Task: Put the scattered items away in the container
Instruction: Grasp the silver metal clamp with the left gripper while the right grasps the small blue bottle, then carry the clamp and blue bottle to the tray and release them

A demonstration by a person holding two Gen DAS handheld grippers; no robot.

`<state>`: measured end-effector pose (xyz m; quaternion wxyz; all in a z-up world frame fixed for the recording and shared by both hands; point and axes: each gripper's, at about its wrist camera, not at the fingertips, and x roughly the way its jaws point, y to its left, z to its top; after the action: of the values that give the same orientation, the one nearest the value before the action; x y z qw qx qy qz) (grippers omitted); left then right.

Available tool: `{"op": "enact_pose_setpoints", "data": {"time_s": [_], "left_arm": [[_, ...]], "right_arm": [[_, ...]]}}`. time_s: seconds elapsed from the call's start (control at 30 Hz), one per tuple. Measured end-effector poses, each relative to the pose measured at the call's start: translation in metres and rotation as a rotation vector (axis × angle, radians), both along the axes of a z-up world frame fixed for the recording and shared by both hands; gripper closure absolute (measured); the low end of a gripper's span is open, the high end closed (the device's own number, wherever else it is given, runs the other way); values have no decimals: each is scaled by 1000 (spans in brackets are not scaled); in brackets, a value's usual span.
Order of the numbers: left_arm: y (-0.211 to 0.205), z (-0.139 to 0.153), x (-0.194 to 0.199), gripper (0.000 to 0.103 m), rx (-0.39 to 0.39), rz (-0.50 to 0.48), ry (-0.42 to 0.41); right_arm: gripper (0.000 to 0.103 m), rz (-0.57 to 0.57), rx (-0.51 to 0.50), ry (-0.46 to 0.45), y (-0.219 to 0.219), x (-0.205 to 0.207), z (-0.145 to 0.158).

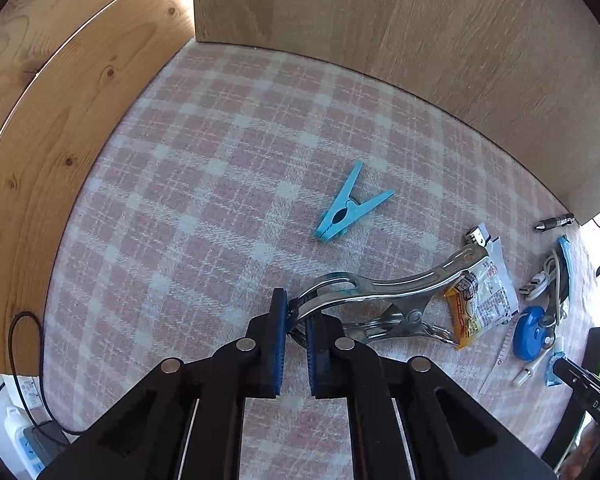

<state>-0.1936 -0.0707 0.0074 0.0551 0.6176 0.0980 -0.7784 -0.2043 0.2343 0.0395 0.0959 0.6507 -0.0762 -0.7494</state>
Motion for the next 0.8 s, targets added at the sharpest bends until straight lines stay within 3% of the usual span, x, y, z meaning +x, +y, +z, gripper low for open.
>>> {"op": "enact_pose_setpoints", "data": {"time_s": [0.27,0.53,0.6,0.63,0.7,0.8], "left_arm": [[-3,29,52,95,32,-25,66],[58,72,95,95,69,-160,158],[85,79,92,95,86,-206,168],[91,87,44,95,95,-232,169],[115,99,6,95,118,-287,172],[164,103,5,95,143,-380,172]], "right_arm": [[84,-18,-48,75,19,18,34],[84,-89,-96,172,75,38,81],[84,-119,-97,193,91,44,87],[84,-134,-96,201,103,49,92],[84,-175,-88,212,128,57,102],[84,-237,-65,231,166,77,112]]}}
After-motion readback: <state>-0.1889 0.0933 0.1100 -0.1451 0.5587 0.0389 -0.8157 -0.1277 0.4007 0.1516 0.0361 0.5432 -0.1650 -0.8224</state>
